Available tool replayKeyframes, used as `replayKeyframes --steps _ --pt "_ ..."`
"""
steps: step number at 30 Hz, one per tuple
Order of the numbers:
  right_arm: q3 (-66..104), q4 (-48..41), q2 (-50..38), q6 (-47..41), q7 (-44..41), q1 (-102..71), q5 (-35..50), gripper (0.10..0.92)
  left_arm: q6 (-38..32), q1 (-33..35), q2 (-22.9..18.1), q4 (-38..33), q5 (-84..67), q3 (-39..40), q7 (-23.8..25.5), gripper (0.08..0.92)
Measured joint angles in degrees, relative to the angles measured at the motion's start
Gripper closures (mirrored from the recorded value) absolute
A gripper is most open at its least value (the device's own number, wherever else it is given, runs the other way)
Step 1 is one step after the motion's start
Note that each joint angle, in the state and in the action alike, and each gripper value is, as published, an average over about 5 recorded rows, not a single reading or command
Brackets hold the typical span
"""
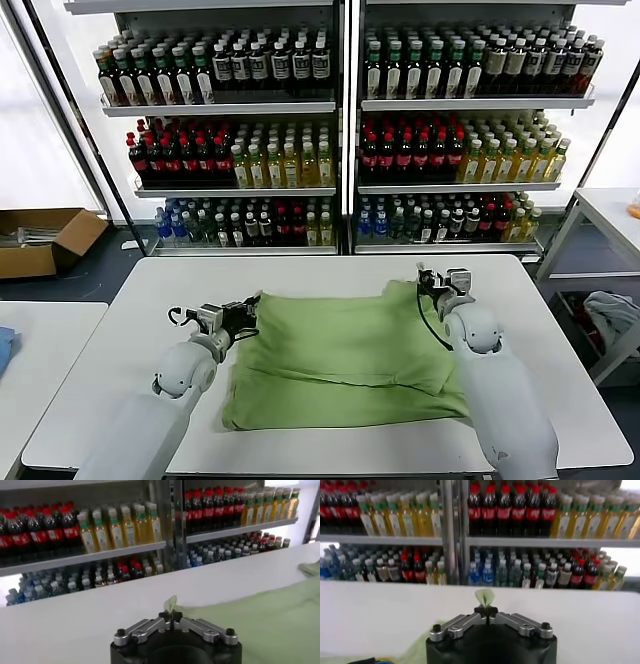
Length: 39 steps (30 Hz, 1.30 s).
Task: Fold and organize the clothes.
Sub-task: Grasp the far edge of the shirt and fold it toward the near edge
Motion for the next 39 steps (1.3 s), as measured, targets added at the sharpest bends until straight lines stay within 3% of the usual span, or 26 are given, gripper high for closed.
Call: replayKeyframes --steps 22,39 --pt "8.5 23.0 0.7 -0.2 6.4 -22.9 -0.4 0.918 -2.9 16.4 -0.2 -14.7 6.4 -6.0 1.6 0.913" --pt "9.6 29.0 1.7 -0.2 8.6 -34.2 -2.2 0.918 -4.3 27.9 -1.8 -20.5 11.6 -8.4 2.3 0.913"
